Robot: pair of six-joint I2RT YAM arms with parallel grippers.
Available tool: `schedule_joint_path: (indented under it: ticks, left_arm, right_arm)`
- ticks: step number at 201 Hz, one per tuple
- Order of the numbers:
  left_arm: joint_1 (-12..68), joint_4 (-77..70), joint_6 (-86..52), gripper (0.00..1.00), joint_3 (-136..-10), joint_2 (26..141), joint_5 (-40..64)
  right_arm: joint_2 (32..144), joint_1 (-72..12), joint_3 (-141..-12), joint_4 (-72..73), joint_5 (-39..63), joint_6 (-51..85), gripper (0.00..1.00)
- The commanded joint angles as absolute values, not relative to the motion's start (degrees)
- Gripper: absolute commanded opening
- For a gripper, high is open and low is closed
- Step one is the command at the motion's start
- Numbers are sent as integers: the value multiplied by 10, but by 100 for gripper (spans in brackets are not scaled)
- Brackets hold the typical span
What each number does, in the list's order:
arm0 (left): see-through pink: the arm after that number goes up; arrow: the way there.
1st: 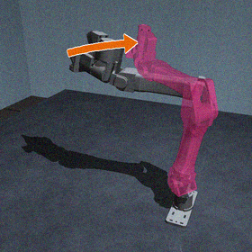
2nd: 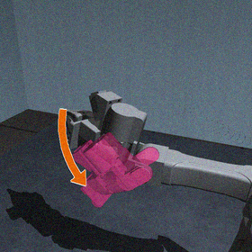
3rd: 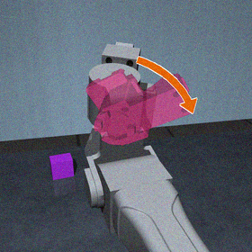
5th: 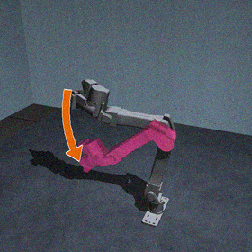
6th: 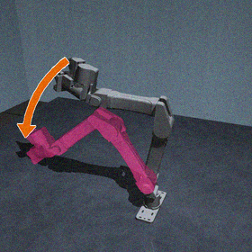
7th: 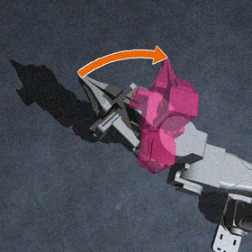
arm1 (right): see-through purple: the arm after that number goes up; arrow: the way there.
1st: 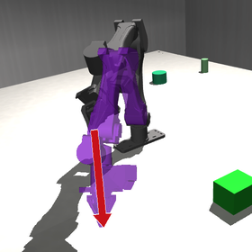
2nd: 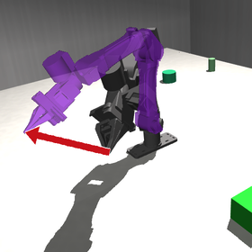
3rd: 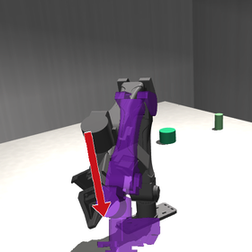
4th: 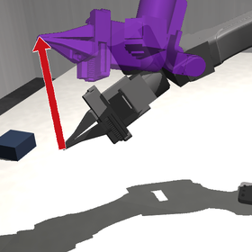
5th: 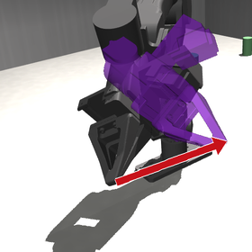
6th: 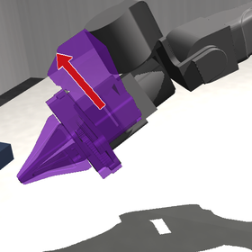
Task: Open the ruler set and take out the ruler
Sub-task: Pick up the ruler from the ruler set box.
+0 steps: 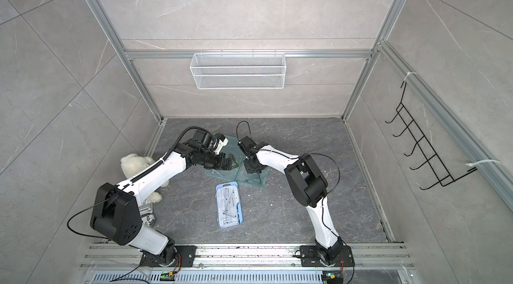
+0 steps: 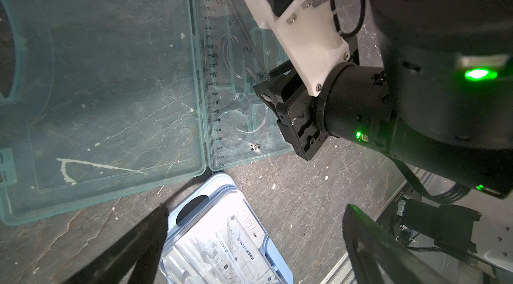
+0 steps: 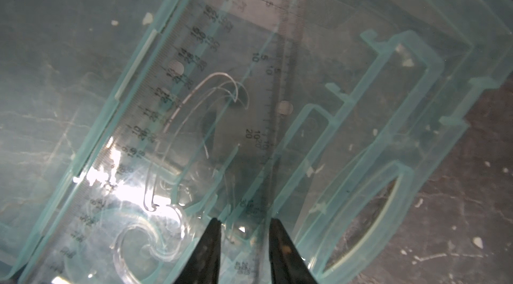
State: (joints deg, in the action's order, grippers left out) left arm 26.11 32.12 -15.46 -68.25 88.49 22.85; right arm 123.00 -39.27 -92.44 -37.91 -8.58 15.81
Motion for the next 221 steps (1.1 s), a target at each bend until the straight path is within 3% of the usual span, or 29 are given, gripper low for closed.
schedule_joint_path:
  ticks: [1,62,94,221]
  left_arm:
    - [260,330,-161,99,-700,884,240]
    - [259,333,-163,99,-701,890,245]
    - [260,333,-163,99,-699,892,243]
    - [260,337,-163,100,-700,897,242]
  right_arm:
    - [1237,-397,-914,-378,-90,161,30]
    - [1225,-400,-917,-369,-81,156,27]
    - [1218,-400,-917,-367,-85,160,18]
    - [1186,-400,-924,-371,-87,171,18]
